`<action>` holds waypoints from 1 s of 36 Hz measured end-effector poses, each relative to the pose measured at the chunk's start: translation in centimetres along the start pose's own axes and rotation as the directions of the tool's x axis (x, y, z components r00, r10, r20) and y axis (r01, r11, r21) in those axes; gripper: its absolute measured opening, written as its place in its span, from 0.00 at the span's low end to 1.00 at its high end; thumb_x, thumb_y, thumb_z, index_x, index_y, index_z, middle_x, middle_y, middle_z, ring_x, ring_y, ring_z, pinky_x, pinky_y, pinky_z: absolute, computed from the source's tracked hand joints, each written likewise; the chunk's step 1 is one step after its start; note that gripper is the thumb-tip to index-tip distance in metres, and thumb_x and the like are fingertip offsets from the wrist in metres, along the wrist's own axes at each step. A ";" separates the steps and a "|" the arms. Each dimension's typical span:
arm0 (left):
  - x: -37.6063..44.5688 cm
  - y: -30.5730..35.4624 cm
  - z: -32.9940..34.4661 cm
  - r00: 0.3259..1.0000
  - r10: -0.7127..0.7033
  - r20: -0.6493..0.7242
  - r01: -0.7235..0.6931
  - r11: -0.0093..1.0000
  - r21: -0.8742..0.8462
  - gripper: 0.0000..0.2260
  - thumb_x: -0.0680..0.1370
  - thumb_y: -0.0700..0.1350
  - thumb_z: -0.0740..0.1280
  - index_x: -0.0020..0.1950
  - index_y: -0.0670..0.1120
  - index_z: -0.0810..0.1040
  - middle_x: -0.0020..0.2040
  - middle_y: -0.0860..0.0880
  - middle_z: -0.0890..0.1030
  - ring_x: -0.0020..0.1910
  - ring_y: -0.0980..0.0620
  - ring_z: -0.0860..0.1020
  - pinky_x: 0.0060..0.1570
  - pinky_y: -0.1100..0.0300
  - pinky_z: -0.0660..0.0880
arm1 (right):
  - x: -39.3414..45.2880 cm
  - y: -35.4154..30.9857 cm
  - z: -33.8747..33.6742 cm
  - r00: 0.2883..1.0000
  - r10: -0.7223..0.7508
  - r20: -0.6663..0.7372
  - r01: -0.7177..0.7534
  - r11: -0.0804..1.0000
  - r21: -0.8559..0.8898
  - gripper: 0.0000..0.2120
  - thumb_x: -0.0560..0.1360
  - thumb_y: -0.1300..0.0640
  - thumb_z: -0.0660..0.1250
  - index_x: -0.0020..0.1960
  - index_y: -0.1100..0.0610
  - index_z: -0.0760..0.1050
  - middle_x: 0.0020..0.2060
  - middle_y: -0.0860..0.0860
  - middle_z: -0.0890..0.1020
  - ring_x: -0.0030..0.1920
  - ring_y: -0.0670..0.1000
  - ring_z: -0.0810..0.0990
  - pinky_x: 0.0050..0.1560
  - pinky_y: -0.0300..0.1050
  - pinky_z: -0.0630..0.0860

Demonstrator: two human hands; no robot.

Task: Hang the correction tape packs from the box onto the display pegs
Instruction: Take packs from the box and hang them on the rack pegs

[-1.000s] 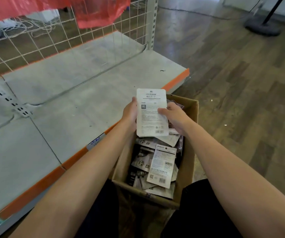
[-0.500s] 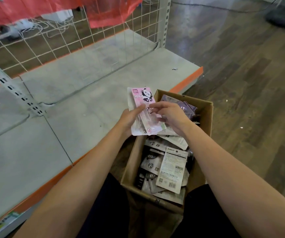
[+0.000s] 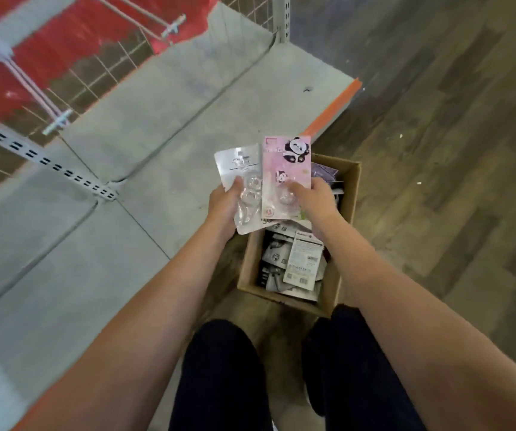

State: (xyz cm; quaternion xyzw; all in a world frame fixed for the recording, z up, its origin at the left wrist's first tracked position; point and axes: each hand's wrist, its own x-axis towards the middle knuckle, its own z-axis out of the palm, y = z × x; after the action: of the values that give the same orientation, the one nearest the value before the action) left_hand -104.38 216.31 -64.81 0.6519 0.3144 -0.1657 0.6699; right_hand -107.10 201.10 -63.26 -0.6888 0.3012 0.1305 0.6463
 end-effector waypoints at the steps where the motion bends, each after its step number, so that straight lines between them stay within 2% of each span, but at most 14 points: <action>1: -1.2 1.1 -0.2 1.000 -0.001 -0.009 0.001 1.000 -0.003 0.04 0.80 0.45 0.65 0.50 0.45 0.78 0.51 0.43 0.83 0.52 0.42 0.81 0.58 0.41 0.76 | -1.1 -1.4 -0.7 1.000 0.000 -0.026 0.000 1.000 -0.007 0.16 0.77 0.54 0.68 0.62 0.58 0.73 0.56 0.52 0.80 0.54 0.54 0.78 0.56 0.52 0.76; 4: -5.8 5.4 -0.7 0.999 0.035 -0.016 -0.034 0.998 0.052 0.04 0.81 0.42 0.63 0.52 0.45 0.77 0.51 0.45 0.81 0.49 0.45 0.80 0.56 0.48 0.77 | -4.4 -5.4 -2.8 0.996 0.007 -0.085 -0.009 1.000 -0.023 0.18 0.79 0.57 0.64 0.67 0.60 0.67 0.55 0.52 0.76 0.52 0.52 0.74 0.49 0.46 0.71; 8: -11.8 11.4 -0.8 0.998 0.056 0.006 -0.056 0.993 0.101 0.04 0.80 0.43 0.65 0.50 0.43 0.78 0.45 0.47 0.82 0.41 0.50 0.81 0.44 0.57 0.78 | -9.1 -10.8 -4.7 0.997 0.002 -0.079 -0.005 0.999 -0.038 0.16 0.79 0.58 0.64 0.65 0.61 0.67 0.55 0.54 0.76 0.53 0.53 0.74 0.49 0.45 0.70; 11: -15.2 15.4 -0.5 0.998 0.068 -0.011 -0.066 0.989 0.134 0.08 0.79 0.45 0.66 0.54 0.42 0.78 0.52 0.43 0.82 0.49 0.45 0.81 0.53 0.52 0.78 | -12.2 -14.9 -5.7 0.998 0.018 -0.063 -0.021 0.999 -0.051 0.17 0.79 0.57 0.65 0.64 0.62 0.67 0.55 0.55 0.76 0.54 0.55 0.75 0.50 0.46 0.71; 15: -19.2 21.8 0.0 0.997 0.057 -0.055 -0.048 0.988 0.145 0.10 0.80 0.49 0.64 0.56 0.45 0.78 0.56 0.44 0.81 0.55 0.43 0.79 0.60 0.47 0.74 | -16.2 -21.7 -7.8 0.999 0.014 -0.034 -0.014 1.000 -0.019 0.17 0.78 0.59 0.65 0.65 0.60 0.69 0.56 0.54 0.77 0.53 0.53 0.76 0.49 0.45 0.71; 18: -21.4 26.2 0.4 0.998 0.067 -0.009 -0.065 0.991 0.116 0.06 0.79 0.42 0.63 0.50 0.44 0.79 0.50 0.42 0.81 0.53 0.41 0.79 0.62 0.45 0.72 | -18.4 -26.5 -9.2 0.999 -0.041 -0.020 0.040 0.998 -0.051 0.16 0.77 0.59 0.66 0.65 0.60 0.70 0.56 0.53 0.78 0.55 0.54 0.76 0.54 0.48 0.73; 20: -23.6 29.0 0.8 0.996 0.080 0.043 -0.083 0.992 0.090 0.07 0.76 0.34 0.62 0.44 0.42 0.78 0.43 0.42 0.81 0.45 0.44 0.80 0.56 0.47 0.75 | -19.7 -29.3 -9.9 0.997 -0.074 -0.014 0.072 0.995 -0.075 0.18 0.77 0.58 0.66 0.65 0.60 0.71 0.57 0.54 0.78 0.57 0.56 0.77 0.60 0.51 0.73; 21: -24.6 30.2 0.9 0.994 0.091 0.067 -0.096 0.992 0.078 0.08 0.74 0.32 0.61 0.42 0.41 0.78 0.40 0.43 0.80 0.40 0.46 0.80 0.50 0.51 0.78 | -20.2 -30.5 -10.1 0.996 -0.088 -0.009 0.087 0.993 -0.080 0.18 0.77 0.58 0.66 0.65 0.61 0.71 0.57 0.55 0.79 0.57 0.56 0.77 0.60 0.51 0.74; 23: -26.8 32.2 1.0 0.985 0.130 0.110 -0.136 0.989 0.052 0.07 0.71 0.31 0.62 0.45 0.37 0.78 0.37 0.43 0.80 0.34 0.48 0.79 0.36 0.61 0.77 | -21.6 -32.7 -10.5 0.992 -0.123 0.008 0.123 0.989 -0.077 0.12 0.77 0.60 0.66 0.59 0.61 0.74 0.53 0.55 0.80 0.52 0.54 0.77 0.53 0.45 0.73; 24: -27.6 33.1 0.9 0.981 0.160 0.114 -0.166 0.985 0.049 0.08 0.70 0.31 0.64 0.47 0.37 0.78 0.39 0.42 0.80 0.37 0.47 0.79 0.36 0.61 0.75 | -22.3 -33.6 -10.5 0.990 -0.137 0.017 0.138 0.988 -0.067 0.09 0.77 0.62 0.65 0.56 0.61 0.75 0.50 0.56 0.80 0.50 0.53 0.76 0.50 0.44 0.71; 28: -30.9 35.6 0.2 0.962 0.254 0.099 -0.258 0.966 0.031 0.09 0.76 0.29 0.62 0.48 0.39 0.78 0.47 0.41 0.80 0.45 0.45 0.77 0.50 0.52 0.75 | -25.4 -36.3 -10.6 0.978 -0.209 0.007 0.209 0.977 -0.054 0.11 0.75 0.60 0.66 0.57 0.59 0.75 0.49 0.56 0.80 0.51 0.56 0.78 0.51 0.49 0.73; 31: -32.9 36.9 -0.8 0.953 0.292 0.077 -0.293 0.956 -0.002 0.12 0.76 0.30 0.62 0.58 0.35 0.77 0.55 0.39 0.80 0.53 0.43 0.78 0.61 0.46 0.72 | -27.8 -37.8 -10.6 0.967 -0.254 -0.003 0.254 0.967 -0.035 0.12 0.74 0.59 0.67 0.57 0.59 0.75 0.50 0.55 0.80 0.51 0.56 0.78 0.47 0.46 0.72; 33: -34.0 37.6 -1.8 0.945 0.315 0.082 -0.314 0.949 -0.026 0.12 0.76 0.31 0.63 0.59 0.37 0.78 0.56 0.39 0.80 0.54 0.43 0.78 0.61 0.46 0.73 | -29.5 -38.8 -10.5 0.958 -0.287 0.005 0.287 0.957 -0.035 0.12 0.73 0.60 0.68 0.56 0.60 0.74 0.49 0.55 0.80 0.50 0.55 0.78 0.47 0.46 0.72; 36: -36.0 38.6 -3.3 0.928 0.367 0.068 -0.366 0.930 -0.025 0.09 0.76 0.31 0.63 0.48 0.42 0.80 0.51 0.39 0.80 0.50 0.45 0.76 0.58 0.49 0.72 | -31.7 -40.5 -10.2 0.947 -0.320 0.016 0.321 0.947 -0.013 0.13 0.72 0.60 0.69 0.55 0.59 0.73 0.50 0.56 0.80 0.50 0.56 0.79 0.49 0.50 0.75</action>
State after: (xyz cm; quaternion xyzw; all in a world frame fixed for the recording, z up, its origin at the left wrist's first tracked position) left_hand -107.59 216.46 -12.01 0.6886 0.1637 -0.0591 0.7040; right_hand -110.47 198.35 -11.06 -0.7327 0.1799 0.0308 0.6556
